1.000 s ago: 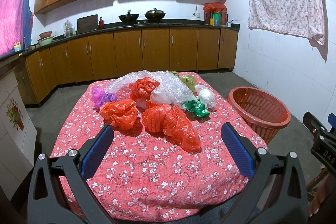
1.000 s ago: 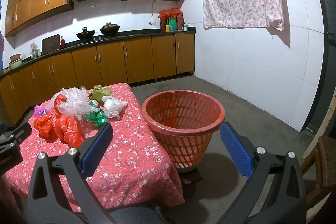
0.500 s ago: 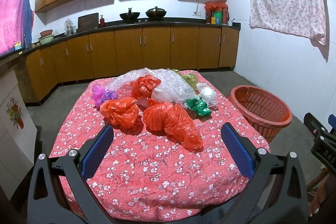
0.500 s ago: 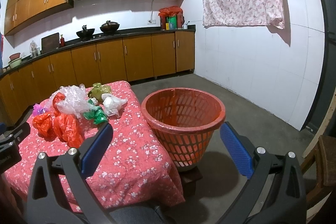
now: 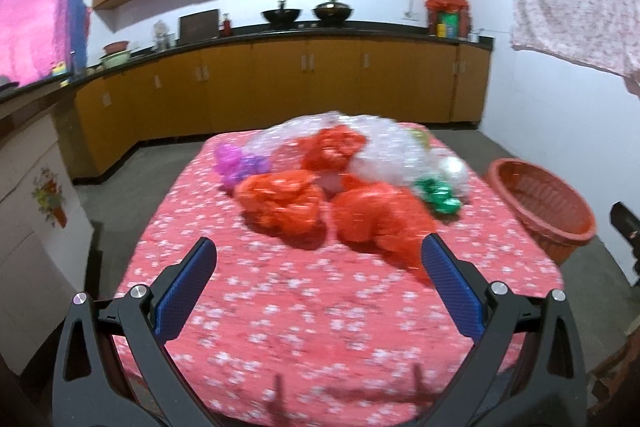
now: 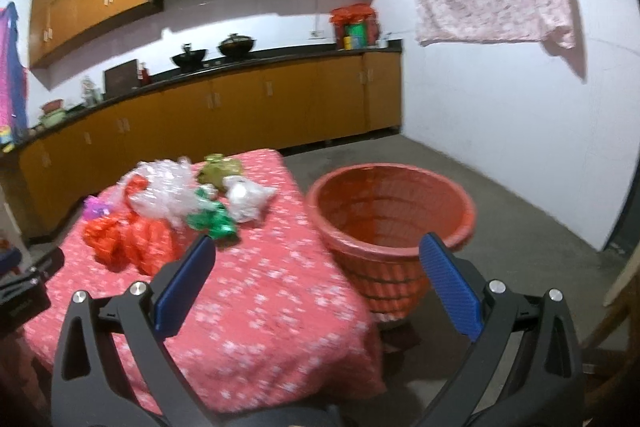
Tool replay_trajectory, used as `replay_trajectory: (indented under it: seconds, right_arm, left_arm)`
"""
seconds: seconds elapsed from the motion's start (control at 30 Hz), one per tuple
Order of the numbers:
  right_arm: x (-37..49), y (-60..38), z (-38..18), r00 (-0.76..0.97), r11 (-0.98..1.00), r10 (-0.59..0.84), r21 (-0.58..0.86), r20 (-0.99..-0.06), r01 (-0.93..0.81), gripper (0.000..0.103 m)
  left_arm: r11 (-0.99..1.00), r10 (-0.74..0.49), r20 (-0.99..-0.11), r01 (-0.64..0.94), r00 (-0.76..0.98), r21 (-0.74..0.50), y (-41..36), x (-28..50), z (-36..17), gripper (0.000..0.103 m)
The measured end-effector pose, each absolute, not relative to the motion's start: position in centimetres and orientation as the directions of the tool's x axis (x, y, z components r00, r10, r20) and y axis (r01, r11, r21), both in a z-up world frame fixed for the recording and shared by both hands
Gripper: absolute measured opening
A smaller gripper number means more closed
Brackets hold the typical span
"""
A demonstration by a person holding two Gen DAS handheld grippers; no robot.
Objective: Collect trash
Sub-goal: 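Reach both tools toward the bag pile and grasp a red bag with the right tool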
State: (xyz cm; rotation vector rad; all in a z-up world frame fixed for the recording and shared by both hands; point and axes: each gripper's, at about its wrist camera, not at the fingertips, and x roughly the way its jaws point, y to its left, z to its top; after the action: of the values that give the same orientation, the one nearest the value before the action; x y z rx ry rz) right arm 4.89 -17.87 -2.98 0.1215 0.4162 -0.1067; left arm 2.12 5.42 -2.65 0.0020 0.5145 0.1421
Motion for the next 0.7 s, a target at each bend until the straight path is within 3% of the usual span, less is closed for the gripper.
replay_trajectory:
  seconds: [0.4,0.6,0.7]
  right_arm:
    - [15.8,-7.5,-5.3,0.812,0.974,0.225,0.106,-0.539,-0.199,0.099]
    - [19.4,-3.2,-8.4,0.732,0.956,0.270,0.085,-0.625,-0.281,0.099]
    - [20.4,-2.1,-9.4,0.710,0.952,0.266,0.063,-0.652,-0.300,0.093]
  left_arm:
    - [0.945,0.304,-0.494,-0.323,0.815,0.049,14.4,5.0,-2.9,0.101]
    - [0.942,0.310,-0.514,-0.331,0.800,0.054,16.2,7.1,-4.1,0.101]
    - [0.945,0.297,-0.529,-0.326,0.795,0.042,16.8,8.2,-4.8,0.101]
